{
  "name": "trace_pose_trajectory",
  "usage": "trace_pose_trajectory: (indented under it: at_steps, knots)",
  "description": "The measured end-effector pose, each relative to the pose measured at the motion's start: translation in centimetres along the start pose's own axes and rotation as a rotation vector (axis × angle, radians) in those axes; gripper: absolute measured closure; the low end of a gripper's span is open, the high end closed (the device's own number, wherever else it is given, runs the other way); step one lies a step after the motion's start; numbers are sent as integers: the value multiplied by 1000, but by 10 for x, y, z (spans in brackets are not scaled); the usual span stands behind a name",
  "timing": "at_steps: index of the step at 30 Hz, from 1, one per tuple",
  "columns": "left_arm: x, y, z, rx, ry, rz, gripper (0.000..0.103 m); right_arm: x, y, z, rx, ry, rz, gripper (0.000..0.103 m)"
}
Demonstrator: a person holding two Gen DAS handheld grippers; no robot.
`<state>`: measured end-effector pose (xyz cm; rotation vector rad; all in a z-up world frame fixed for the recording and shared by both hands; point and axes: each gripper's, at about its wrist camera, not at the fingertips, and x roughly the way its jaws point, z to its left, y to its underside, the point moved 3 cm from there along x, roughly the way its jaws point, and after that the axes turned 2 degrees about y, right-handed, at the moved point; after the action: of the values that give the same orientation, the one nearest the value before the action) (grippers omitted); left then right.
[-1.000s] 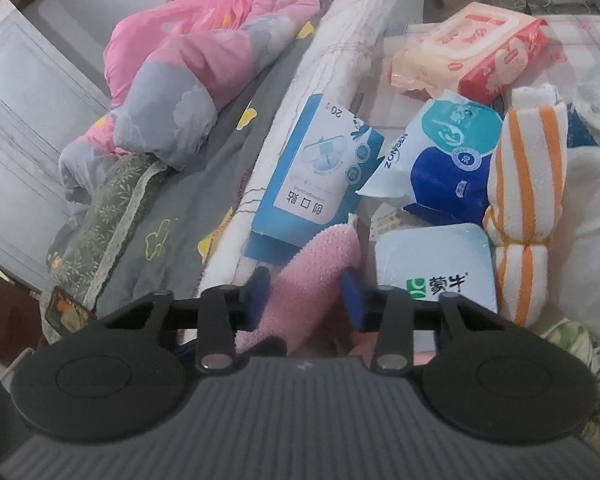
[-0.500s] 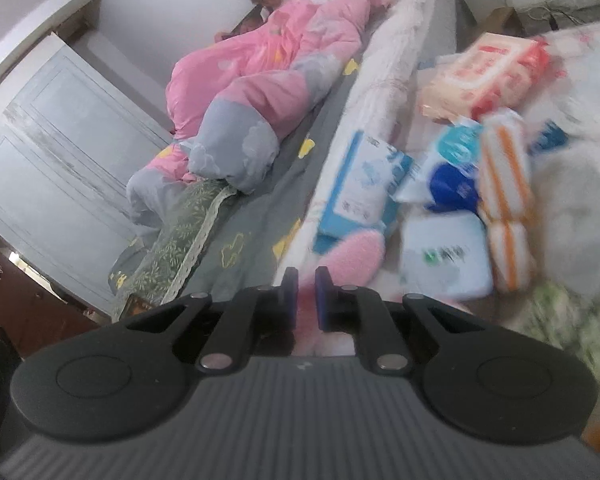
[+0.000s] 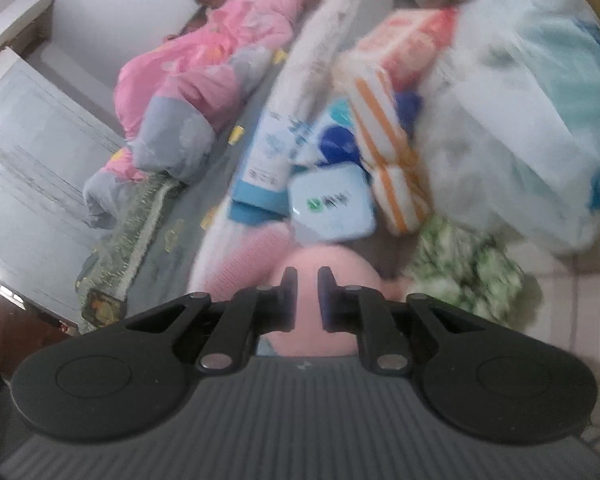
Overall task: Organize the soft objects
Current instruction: 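Close the right gripper on the pink mesh pad and lift it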
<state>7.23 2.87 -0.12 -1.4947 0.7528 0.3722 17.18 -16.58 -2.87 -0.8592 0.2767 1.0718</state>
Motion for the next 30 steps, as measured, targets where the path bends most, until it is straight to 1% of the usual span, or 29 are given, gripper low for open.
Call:
trace_pose_trajectory:
  at_steps: [1, 2, 3, 5, 7, 11, 13, 15, 16, 18, 19, 22, 24, 26, 30]
  knots:
    - [-2, -3, 6, -14, -16, -7, 61, 3, -6, 5, 2, -14, 0, 84]
    - [-2, -5, 14, -32, -36, -13, 56, 6, -10, 9, 14, -32, 1, 73]
    - [-2, -8, 23, -53, -50, -20, 53, 10, -14, 11, 34, -51, 11, 64]
    - [-2, -14, 37, -95, -63, -41, 40, 23, -22, 20, 62, -77, 33, 58]
    - [4, -20, 46, -100, -61, -38, 34, 36, -25, 26, 74, -85, 64, 55]
    - [29, -24, 44, -15, -82, 5, 34, 60, -28, 38, 87, -66, 126, 54]
    - [42, -21, 39, 38, -100, 25, 36, 69, -27, 41, 91, -54, 142, 54]
    - [53, -18, 34, 82, -124, 57, 46, 73, -26, 43, 91, -48, 148, 55]
    - [58, -16, 33, 90, -133, 76, 59, 75, -26, 44, 89, -43, 149, 55]
    - [62, -13, 33, 80, -141, 87, 62, 77, -27, 45, 84, -34, 149, 56]
    - [61, -12, 33, 75, -147, 74, 66, 79, -27, 46, 82, -31, 151, 56]
    - [52, -12, 27, 82, -145, 19, 71, 82, -27, 48, 75, -25, 153, 58]
    - [46, -14, 20, 100, -156, -3, 73, 80, -26, 46, 75, -22, 148, 61]
    - [43, -15, 14, 111, -167, -11, 74, 77, -26, 44, 77, -36, 137, 63]
    - [30, -16, 2, 104, -144, -32, 75, 63, -25, 38, 100, -81, 113, 67]
